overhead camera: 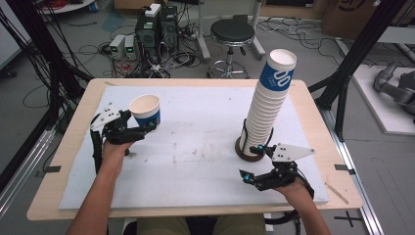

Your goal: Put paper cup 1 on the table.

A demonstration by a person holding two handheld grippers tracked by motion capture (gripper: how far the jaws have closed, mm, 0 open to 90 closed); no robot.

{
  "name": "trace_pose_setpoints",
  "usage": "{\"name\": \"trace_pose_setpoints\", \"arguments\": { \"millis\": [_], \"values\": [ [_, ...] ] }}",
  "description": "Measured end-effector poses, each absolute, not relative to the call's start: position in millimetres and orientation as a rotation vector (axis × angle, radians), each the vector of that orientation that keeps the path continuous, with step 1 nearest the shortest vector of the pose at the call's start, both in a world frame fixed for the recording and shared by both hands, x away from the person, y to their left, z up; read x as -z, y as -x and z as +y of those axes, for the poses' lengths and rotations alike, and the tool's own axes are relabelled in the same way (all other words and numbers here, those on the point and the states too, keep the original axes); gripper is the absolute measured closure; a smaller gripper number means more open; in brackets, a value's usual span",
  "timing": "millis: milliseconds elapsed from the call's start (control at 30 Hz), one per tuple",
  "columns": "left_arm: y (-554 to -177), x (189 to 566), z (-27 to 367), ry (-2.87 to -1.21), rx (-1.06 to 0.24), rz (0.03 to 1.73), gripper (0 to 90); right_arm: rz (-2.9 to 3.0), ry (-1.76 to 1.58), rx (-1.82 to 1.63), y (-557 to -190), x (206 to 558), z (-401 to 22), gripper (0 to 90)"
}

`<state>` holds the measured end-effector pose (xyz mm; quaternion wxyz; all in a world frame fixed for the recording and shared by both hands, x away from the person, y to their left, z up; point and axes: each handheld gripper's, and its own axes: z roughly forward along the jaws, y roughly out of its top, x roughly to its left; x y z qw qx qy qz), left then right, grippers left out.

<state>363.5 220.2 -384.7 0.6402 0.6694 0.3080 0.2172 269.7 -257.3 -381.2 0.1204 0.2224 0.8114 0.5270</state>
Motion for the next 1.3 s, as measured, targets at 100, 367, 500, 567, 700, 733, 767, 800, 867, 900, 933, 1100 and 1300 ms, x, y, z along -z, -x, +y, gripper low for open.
{"name": "trace_pose_setpoints", "arguments": {
  "millis": [100,367,500,567,700,733,767,800,867,900,933,1100,1300],
  "values": [
    [-368.6,390.2,222.2,-1.532,-0.497,0.742,27.0,2.37,-0.65,-1.539,-269.9,381.6,-257.7,14.8],
    [-380.3,403.9,225.6,-1.604,-0.509,0.806,27.0,2.377,-0.655,-1.531,-269.7,383.2,-258.6,15.0],
    [-387.8,412.4,224.1,-1.622,-0.505,0.842,27.1,2.372,-0.651,-1.538,-270.1,383.2,-259.1,15.0],
    [-389.8,415.1,224.1,-1.632,-0.498,0.853,27.1,2.374,-0.656,-1.538,-269.6,382.8,-259.0,15.0],
    [-394.4,422.7,223.6,-1.683,-0.506,0.881,27.0,2.37,-0.649,-1.54,-269.3,381.7,-259.7,15.0],
    [-394.8,427.3,225.5,-1.702,-0.524,0.903,27.0,2.37,-0.65,-1.54,-269.3,381.8,-259.9,15.0],
    [-394.2,431.7,227.4,-1.7,-0.528,0.929,27.1,2.371,-0.651,-1.54,-269.4,382.0,-260.4,15.1],
    [-393.3,436.8,230.1,-1.708,-0.528,0.953,27.1,2.371,-0.65,-1.541,-269.5,382.2,-260.7,15.1],
    [-390.3,446.3,235.2,-1.724,-0.524,0.997,27.0,2.371,-0.648,-1.54,-269.5,382.4,-261.2,15.1],
    [-388.8,445.3,236.2,-1.696,-0.537,0.995,26.9,2.37,-0.648,-1.54,-269.4,382.6,-261.5,15.0],
    [-388.1,443.4,236.9,-1.706,-0.55,0.989,27.0,2.371,-0.65,-1.541,-269.2,382.7,-261.5,15.1],
    [-383.6,443.3,240.5,-1.771,-0.57,1.032,27.0,2.381,-0.646,-1.536,-269.7,383.3,-260.0,15.1],
    [-379.4,441.9,242.1,-1.796,-0.563,1.045,26.5,2.383,-0.643,-1.536,-269.3,382.8,-258.5,15.1]
  ]
}}
